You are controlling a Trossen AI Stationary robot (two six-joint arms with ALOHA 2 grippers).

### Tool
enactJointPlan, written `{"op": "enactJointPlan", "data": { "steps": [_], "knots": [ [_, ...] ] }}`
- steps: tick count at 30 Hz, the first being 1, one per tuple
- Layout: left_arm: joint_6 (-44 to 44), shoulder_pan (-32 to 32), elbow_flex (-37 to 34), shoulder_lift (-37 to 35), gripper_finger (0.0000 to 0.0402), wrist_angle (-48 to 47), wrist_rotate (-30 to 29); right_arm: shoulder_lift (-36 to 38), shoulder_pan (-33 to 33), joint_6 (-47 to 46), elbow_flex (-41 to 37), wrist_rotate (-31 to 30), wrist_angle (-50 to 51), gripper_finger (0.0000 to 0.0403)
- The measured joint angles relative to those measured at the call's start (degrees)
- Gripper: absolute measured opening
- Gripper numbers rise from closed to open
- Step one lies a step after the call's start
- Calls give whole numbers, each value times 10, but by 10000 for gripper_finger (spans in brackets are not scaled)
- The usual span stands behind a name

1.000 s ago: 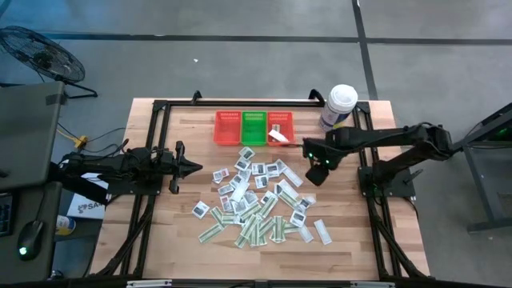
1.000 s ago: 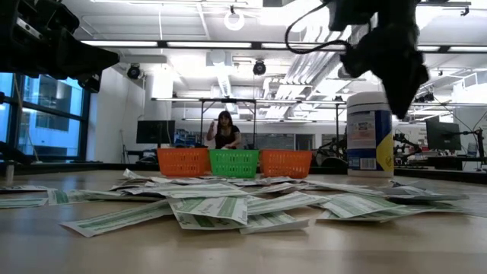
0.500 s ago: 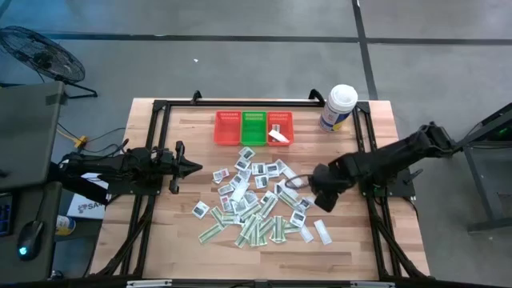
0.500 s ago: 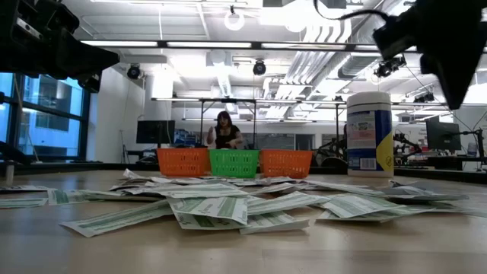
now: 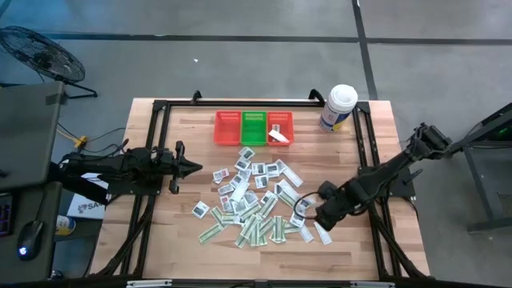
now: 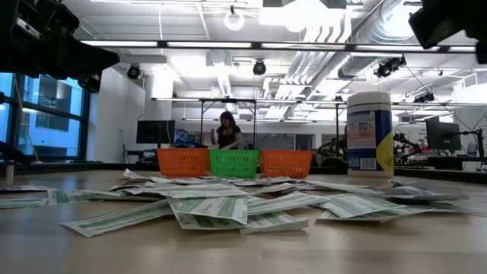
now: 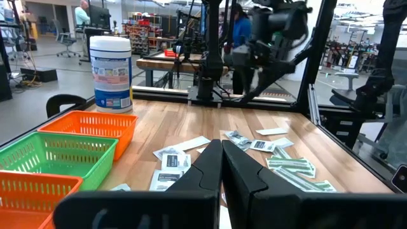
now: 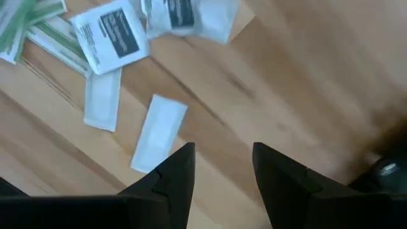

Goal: Pick & Place First Aid Supplies
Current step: Put the bandage pack into the right orange bin

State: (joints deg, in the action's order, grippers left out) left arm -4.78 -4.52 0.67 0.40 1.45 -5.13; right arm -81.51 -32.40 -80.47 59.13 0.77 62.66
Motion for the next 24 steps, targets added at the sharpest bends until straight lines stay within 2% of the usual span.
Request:
{"op": "enactJointPlan", "data": {
  "steps": [12,24],
  "knots": [
    [0,0,0,0,1,0,0,-101,-22,-84,0,67,-114,151],
    [0,0,0,0,1,0,0,-181,-22,-111,0,86,-166,151]
  ]
}}
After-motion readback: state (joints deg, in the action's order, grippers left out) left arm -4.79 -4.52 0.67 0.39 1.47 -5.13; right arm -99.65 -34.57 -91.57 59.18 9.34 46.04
